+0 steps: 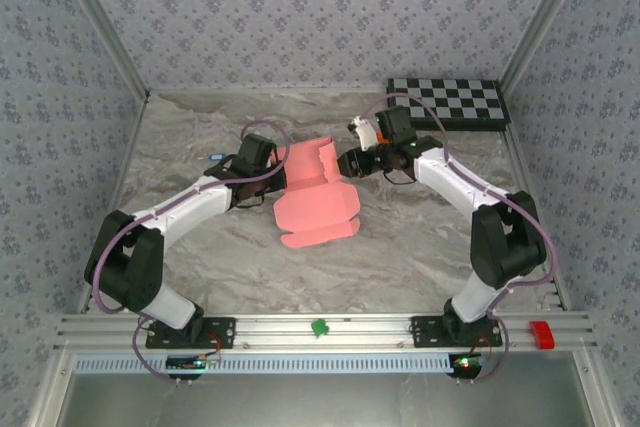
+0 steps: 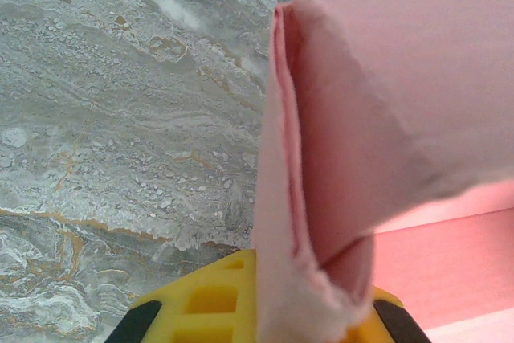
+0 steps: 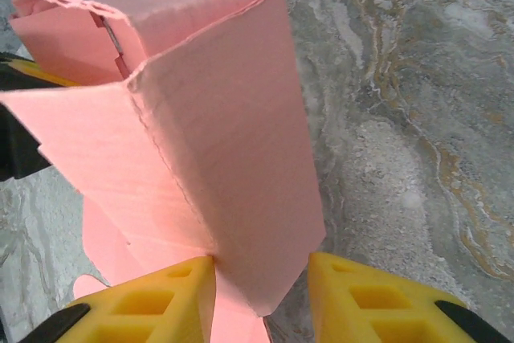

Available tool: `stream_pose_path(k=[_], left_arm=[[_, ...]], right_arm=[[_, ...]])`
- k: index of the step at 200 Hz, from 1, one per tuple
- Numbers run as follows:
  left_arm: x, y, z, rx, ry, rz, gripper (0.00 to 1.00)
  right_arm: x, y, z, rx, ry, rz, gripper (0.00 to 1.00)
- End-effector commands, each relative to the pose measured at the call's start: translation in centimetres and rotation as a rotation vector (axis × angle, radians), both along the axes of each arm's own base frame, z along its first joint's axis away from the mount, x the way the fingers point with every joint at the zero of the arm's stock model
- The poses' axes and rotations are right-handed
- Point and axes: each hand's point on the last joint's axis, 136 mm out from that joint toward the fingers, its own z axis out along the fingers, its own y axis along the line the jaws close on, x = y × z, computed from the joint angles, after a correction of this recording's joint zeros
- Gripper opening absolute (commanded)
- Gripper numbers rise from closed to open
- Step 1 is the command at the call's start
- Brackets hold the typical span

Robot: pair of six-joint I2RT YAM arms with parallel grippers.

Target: Fold the paper box

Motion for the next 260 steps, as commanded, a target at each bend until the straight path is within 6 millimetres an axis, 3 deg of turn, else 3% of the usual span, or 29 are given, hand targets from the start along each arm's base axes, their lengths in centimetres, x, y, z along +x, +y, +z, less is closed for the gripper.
stream_pose_path(k=[1, 98, 260], left_arm=[[0.5, -0.9, 1.9, -0.034, -0.037, -0.022, 0.00], [0.4, -1.0, 1.9, -0.042, -0.035, -0.030, 0.00], [0.5, -1.2, 1.4, -0.048, -0.022, -0.024, 0.00]], right_arm=[[-0.1, 1.0, 0.0, 0.009, 0.005, 0.043, 0.38], [1.1, 1.7, -1.3, -0.074, -0.022, 0.006, 0.48], [3.0, 1.0, -2.4, -0.329, -0.165, -0.139, 0.30]])
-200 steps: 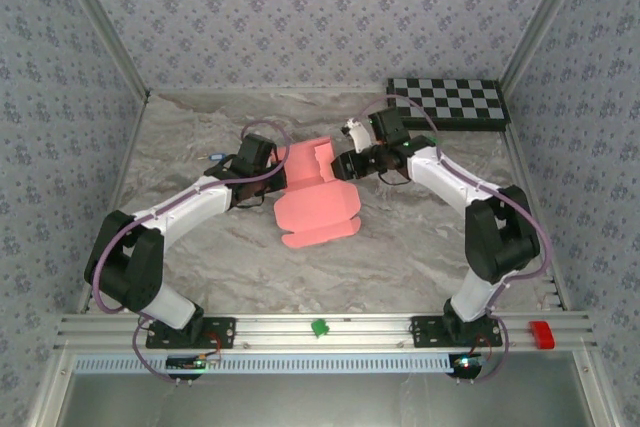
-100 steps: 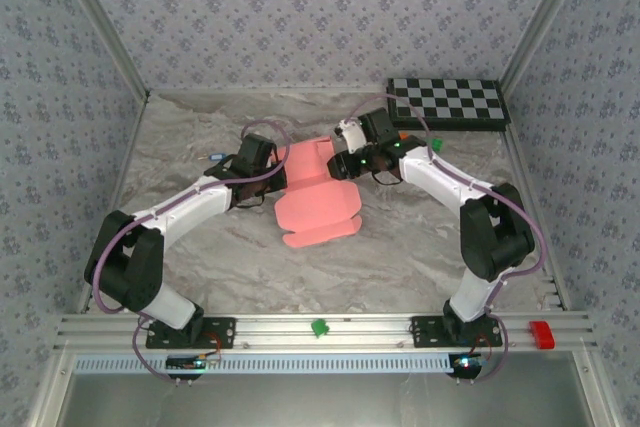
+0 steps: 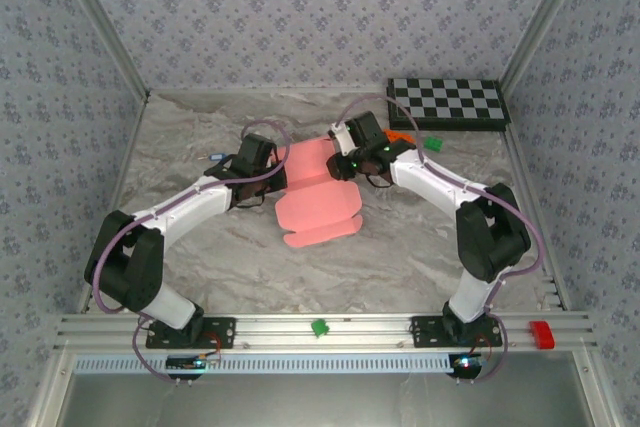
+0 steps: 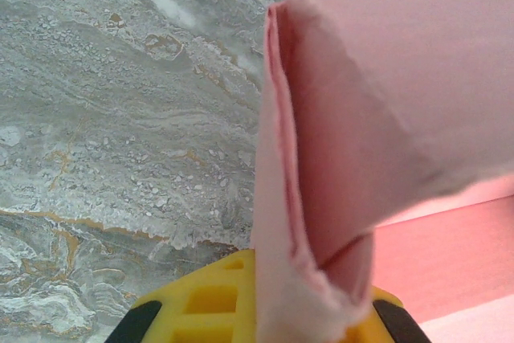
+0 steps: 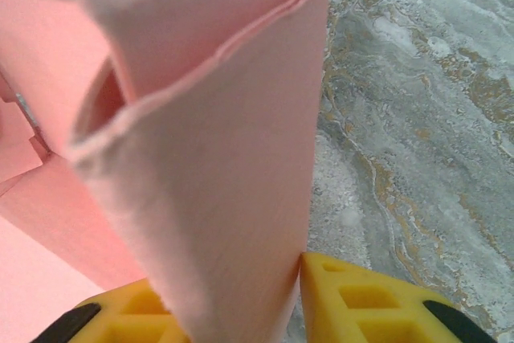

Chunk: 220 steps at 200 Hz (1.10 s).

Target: Fold the paper box

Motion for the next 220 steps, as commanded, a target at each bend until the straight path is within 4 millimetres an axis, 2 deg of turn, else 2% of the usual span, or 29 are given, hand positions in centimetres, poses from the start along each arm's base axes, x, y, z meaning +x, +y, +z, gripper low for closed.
stream_pose_path(k=[1, 77, 154, 220], left_arm=[[0.5, -1.1, 1.4, -0.042, -0.024, -0.021, 0.00], [0.4, -1.0, 1.2, -0.039, -0.018, -0.017, 0.00], [0.3, -0.8, 0.9, -0.032, -0.006, -0.008, 0.00], [0.4, -0.6, 0.7, -0.019, 0.003, 0.002, 0.00]], right_arm=[[1.1, -0.3, 0.0, -0.057, -0.032, -0.035, 0.31], [1.8, -1.2, -0.7, -0.162, -0.056, -0.142, 0.23], [1.7, -2.3, -1.9, -0.353, -0.052, -0.214, 0.21], [1.8, -3.8, -1.9, -0.485, -0.081, -0.327, 0.20]])
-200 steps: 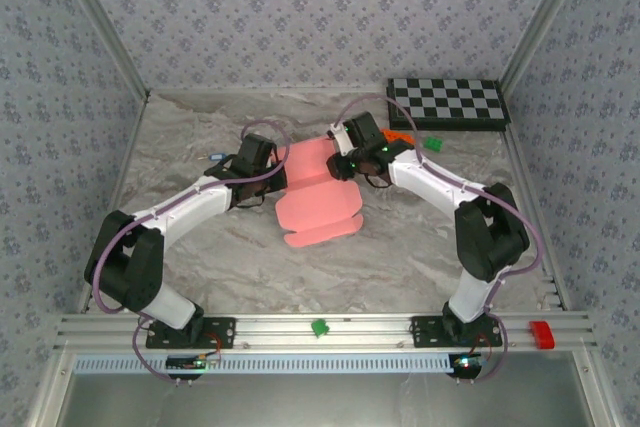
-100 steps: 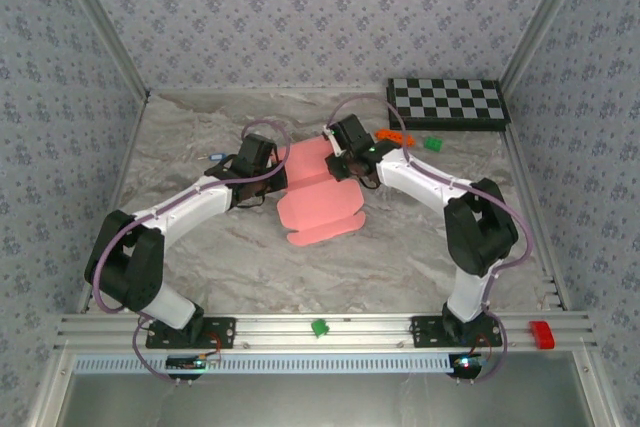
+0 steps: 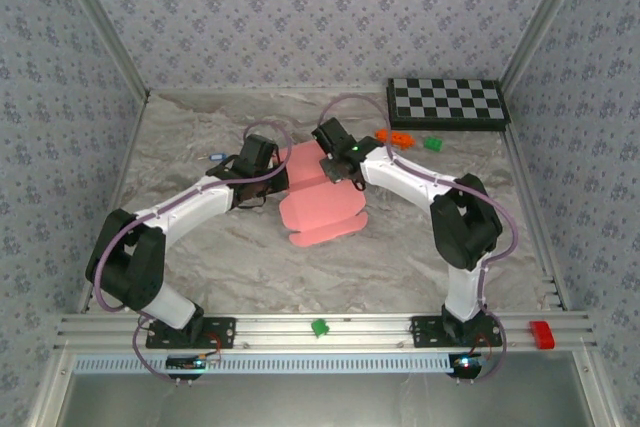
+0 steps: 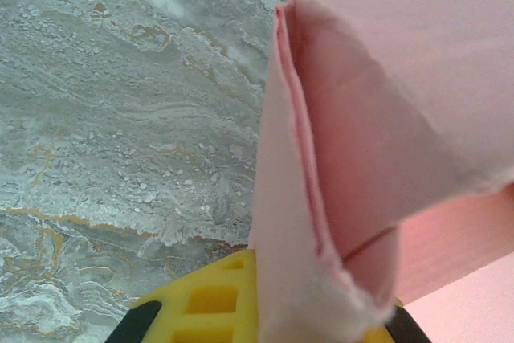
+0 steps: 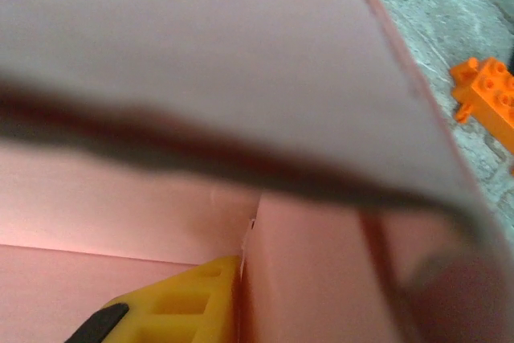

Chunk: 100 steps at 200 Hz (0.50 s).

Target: Fold the paper box

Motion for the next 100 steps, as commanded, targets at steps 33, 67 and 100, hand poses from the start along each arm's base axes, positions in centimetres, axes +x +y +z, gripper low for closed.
stream_pose_path(k=[33, 67, 100], left_arm=[[0.5, -0.3, 0.9, -0.009, -0.003, 0.011, 0.00], [0.6, -0.2, 0.8, -0.009, -0.001, 0.013, 0.00], [0.6, -0.2, 0.7, -0.007, 0.003, 0.016, 0.00]], right_arm=[[0.3, -3.1, -0.3, -0.165, -0.028, -0.158, 0.20], [0.5, -3.4, -0.4, -0.212, -0.035, -0.194, 0.20], [0.5, -3.5, -0.5, -0.255, -0.044, -0.228, 0.19]])
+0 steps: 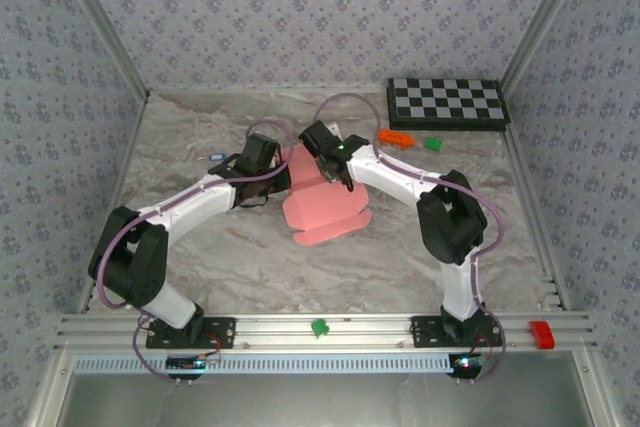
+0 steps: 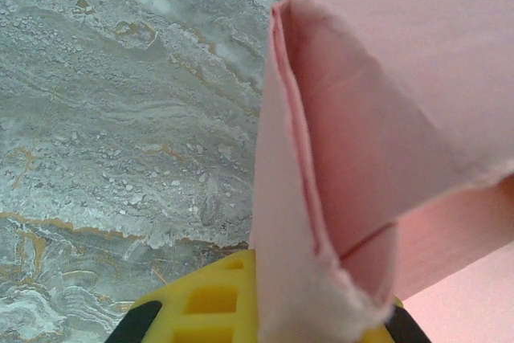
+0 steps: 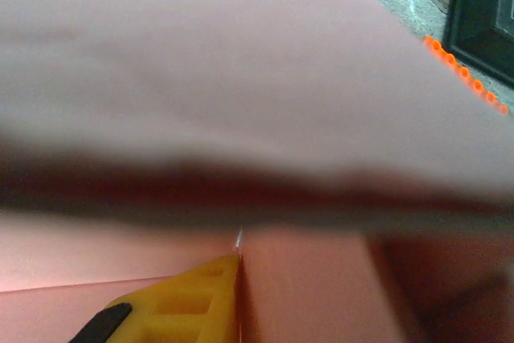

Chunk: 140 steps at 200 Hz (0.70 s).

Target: Fold the paper box

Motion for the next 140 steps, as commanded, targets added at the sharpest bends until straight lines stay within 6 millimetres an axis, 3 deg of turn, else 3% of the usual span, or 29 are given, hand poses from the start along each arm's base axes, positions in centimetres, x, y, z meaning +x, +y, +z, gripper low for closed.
stream_pose_path(k=[1, 140], left_arm=[[0.44, 0.25, 0.80, 0.001, -0.007, 0.022, 0.00], [0.27, 0.46, 0.30, 0.006, 0.009, 0.033, 0.00]], right_arm=[[-0.04, -3.00, -0.26, -0.146, -0.005, -0.095, 0.19], [0.00, -3.04, -0.50, -0.187, -0.037, -0.153, 0.15]])
